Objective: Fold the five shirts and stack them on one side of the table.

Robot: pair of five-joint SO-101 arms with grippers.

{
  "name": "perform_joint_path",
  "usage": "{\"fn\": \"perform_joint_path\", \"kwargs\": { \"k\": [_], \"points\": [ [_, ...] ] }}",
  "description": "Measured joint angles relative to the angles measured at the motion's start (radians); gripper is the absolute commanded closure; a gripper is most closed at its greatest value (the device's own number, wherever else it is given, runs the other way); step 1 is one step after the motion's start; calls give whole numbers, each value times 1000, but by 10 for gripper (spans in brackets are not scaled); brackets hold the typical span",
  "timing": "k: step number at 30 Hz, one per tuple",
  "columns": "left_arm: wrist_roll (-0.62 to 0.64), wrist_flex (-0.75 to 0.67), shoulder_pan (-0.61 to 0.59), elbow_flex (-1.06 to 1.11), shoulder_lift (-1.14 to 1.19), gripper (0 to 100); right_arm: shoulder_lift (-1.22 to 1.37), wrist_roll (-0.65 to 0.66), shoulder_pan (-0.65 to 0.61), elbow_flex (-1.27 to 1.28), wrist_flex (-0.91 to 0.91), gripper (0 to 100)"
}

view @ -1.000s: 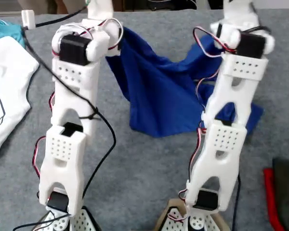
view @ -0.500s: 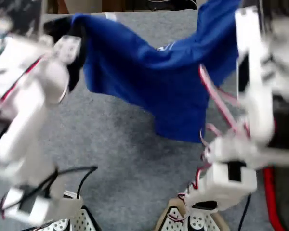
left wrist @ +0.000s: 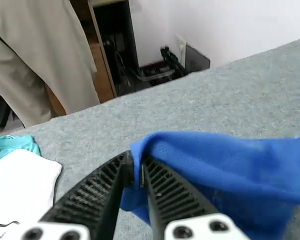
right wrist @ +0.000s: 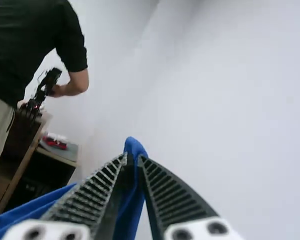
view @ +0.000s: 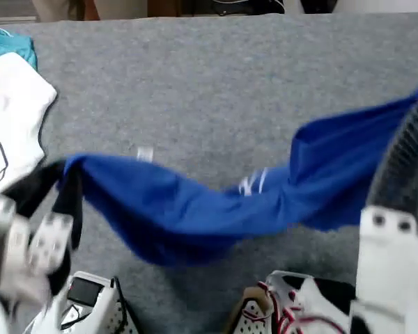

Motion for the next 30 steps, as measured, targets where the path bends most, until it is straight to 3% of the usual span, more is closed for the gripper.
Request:
{"fn": "perform_joint_path", "kwargs": {
  "k": [7, 14, 18, 24, 27, 30],
  "points": [
    [-2, 0, 0, 63, -71, 981, -21, 0, 84, 87, -5, 993],
    [-9, -110, 0, 236, 83, 981, -20, 0, 41, 572, -222, 993],
    [-11, -348, -78, 417, 218, 981, -9, 74, -43, 954, -442, 993],
    [-9, -872, -198, 678, 465, 981, 15, 184, -97, 1537, -936, 993],
    [-9, -1096, -207, 709, 615, 980, 87, 189, -97, 1699, -1172, 993],
    [-9, -1297, -209, 717, 770, 980, 180, 189, -97, 1729, -1267, 993]
  ]
}}
